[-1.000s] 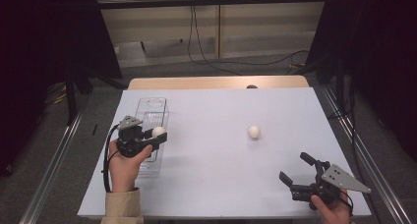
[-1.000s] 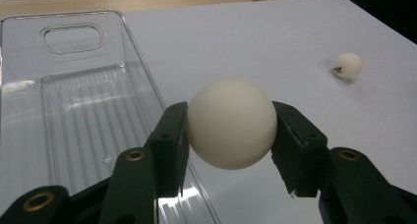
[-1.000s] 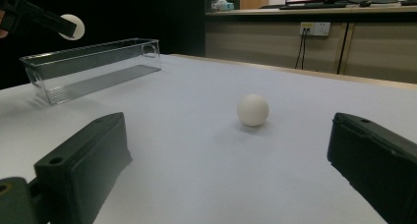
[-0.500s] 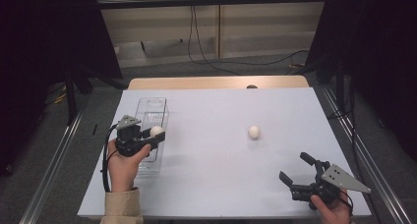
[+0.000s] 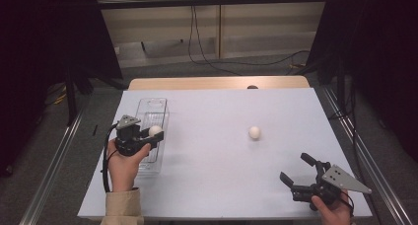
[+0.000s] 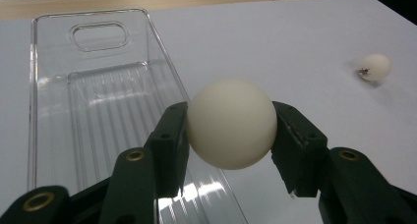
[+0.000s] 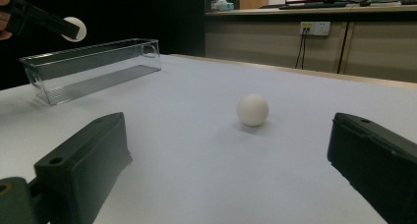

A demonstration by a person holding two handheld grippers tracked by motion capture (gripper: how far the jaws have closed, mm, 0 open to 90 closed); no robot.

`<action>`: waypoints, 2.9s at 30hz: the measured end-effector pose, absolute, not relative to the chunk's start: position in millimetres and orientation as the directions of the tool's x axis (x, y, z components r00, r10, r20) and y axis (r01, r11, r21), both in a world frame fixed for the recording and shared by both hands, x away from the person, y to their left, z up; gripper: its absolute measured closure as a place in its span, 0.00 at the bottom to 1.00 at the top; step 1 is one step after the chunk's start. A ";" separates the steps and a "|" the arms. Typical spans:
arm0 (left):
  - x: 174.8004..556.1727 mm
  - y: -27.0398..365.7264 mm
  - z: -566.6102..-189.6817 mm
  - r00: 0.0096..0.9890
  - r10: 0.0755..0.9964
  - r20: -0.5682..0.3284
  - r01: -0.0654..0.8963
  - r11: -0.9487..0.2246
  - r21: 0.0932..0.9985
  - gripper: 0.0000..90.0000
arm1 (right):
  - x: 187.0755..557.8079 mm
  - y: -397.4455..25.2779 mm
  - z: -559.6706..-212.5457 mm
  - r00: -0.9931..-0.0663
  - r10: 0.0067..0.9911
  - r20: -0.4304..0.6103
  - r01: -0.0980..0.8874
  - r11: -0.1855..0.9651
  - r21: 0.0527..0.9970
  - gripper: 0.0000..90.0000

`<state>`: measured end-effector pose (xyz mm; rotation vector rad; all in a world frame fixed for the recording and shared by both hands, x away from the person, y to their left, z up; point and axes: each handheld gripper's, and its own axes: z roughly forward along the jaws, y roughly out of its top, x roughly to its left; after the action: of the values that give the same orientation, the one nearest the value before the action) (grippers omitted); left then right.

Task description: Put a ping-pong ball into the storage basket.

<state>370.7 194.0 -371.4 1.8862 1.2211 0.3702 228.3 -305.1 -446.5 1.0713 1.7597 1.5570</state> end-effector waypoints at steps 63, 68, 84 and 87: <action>383.1 201.0 -383.0 0.401 0.910 -0.108 0.619 -0.182 0.764 0.57 | 228.2 -308.2 -445.6 -0.523 0.846 0.107 0.199 -0.001 0.980 0.02; 383.7 202.5 -384.6 0.392 0.914 -0.105 0.624 -0.180 0.760 0.57 | 228.3 -308.1 -445.6 -0.523 0.846 0.107 0.199 -0.001 0.980 0.02; 385.6 204.8 -391.1 0.370 0.923 -0.102 0.638 -0.173 0.751 0.57 | 228.4 -308.0 -445.7 -0.525 0.844 0.108 0.199 -0.001 0.980 0.02; 385.8 205.5 -391.9 0.368 0.924 -0.101 0.640 -0.174 0.749 0.57 | 228.4 -308.0 -445.7 -0.525 0.844 0.108 0.198 -0.002 0.980 0.02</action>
<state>385.8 205.5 -391.9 1.9042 1.3553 0.4971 228.4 -308.0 -445.7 1.0770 1.7453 1.5670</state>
